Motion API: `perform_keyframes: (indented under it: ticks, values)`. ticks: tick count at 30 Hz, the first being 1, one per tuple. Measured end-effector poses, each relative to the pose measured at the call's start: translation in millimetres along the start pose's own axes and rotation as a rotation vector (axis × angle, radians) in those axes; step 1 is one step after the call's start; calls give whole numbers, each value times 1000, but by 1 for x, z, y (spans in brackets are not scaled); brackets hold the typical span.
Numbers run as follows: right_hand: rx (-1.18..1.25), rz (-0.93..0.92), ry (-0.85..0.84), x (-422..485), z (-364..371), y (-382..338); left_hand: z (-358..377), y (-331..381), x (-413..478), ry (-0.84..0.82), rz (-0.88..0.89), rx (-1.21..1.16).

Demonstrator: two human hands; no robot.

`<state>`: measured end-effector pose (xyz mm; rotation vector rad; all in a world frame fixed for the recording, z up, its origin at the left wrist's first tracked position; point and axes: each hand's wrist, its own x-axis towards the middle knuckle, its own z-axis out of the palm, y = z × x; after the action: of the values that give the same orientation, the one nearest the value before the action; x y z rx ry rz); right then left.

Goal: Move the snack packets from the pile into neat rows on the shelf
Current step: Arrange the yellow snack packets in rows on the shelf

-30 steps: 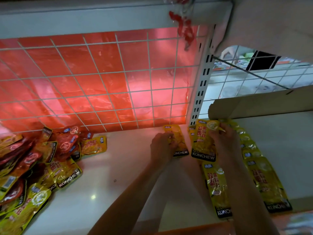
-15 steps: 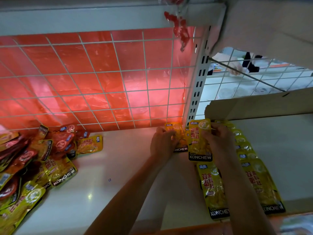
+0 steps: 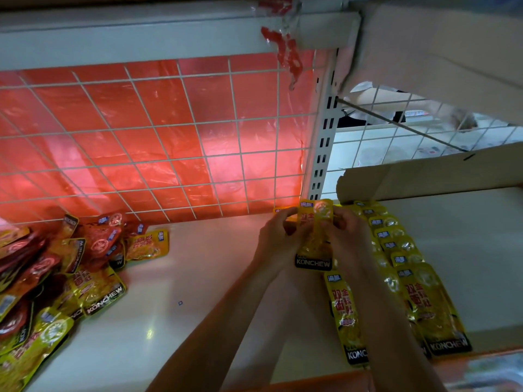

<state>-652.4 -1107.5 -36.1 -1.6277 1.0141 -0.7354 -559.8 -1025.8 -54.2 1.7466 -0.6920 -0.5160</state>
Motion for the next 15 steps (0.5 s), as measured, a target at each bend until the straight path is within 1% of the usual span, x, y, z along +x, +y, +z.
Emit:
perform_keyframes:
  ticks: [2,4,8,12,15]
  values:
    - [-60,-31,-22,-2,2,-5,-2,-4,0,12,-45,-51]
    - [-157,-42,-10,-1,0,-6,-7,-10,2,97,-96,-61]
    - [-304,-94,1,-1,-3,-4,-17,-21,7,219,-181,32]
    - [-464,-111,-25,-2,-2,-2,-16,-24,9,184,-196,114]
    - [-521,-125,-57,-4,0,1,-11,-26,10,171,-183,181]
